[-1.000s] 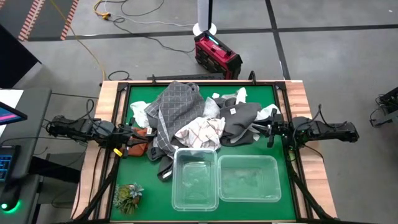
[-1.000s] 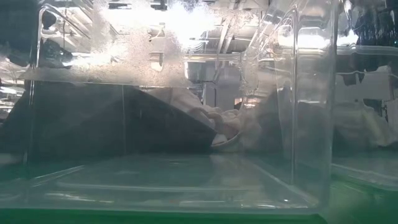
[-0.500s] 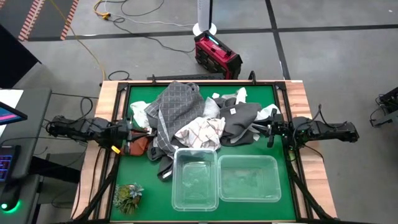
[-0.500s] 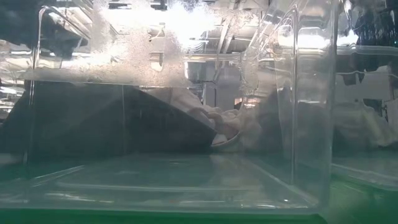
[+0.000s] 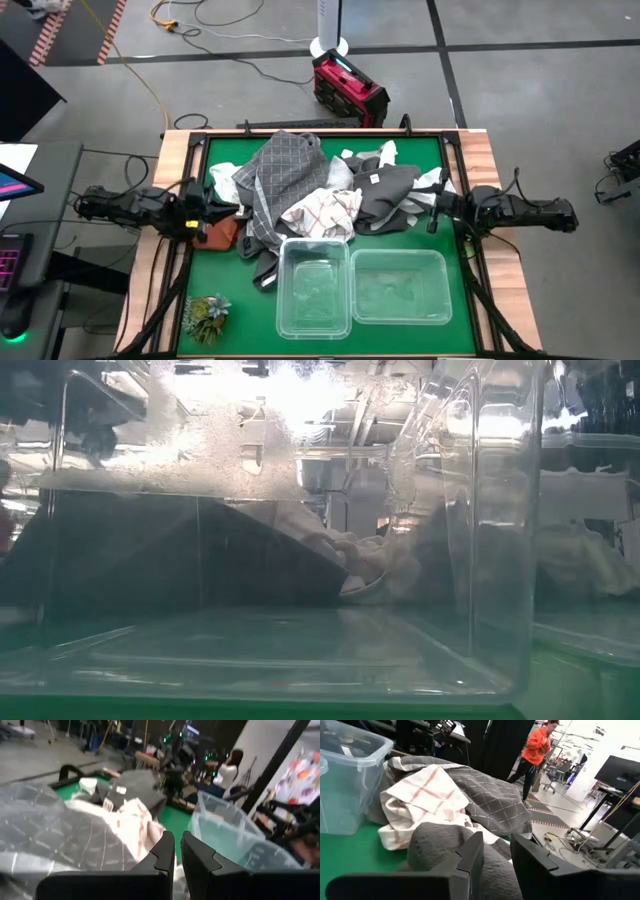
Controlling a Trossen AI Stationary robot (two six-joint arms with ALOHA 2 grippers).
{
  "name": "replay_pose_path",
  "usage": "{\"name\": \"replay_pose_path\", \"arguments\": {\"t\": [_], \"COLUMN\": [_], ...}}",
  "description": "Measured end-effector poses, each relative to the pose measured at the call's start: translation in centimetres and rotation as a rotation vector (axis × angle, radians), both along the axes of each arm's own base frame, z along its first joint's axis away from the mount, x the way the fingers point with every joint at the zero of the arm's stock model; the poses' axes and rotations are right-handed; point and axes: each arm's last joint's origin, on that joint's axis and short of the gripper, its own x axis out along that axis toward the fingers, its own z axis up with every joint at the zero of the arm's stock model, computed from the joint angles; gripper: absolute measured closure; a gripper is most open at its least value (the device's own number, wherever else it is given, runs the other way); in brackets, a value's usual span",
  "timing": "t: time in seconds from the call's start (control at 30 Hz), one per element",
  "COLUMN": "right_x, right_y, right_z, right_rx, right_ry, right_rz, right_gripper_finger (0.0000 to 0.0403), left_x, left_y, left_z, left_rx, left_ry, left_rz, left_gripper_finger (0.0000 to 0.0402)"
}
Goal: Sort towels by color in basket
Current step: Put the grey and white towel into the left transparent bin
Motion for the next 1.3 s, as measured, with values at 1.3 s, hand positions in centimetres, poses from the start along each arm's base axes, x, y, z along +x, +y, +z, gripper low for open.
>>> {"name": "replay_pose_path", "arguments": {"t": [1.3], "right_x": [1.2], "right_y": [0.4], "right_z": [1.2], "right_rx": [0.502], "right_ry": [-0.238], "right_rz": [0.048], "right_gripper_finger": [0.0275], "left_x": [3.3], "left_y": [0.6], "left_z": [4.0], "left_rx": [0.264], "left_ry": [-0.091], "left_rz": [0.401], "left_gripper_finger": [0.0377]}}
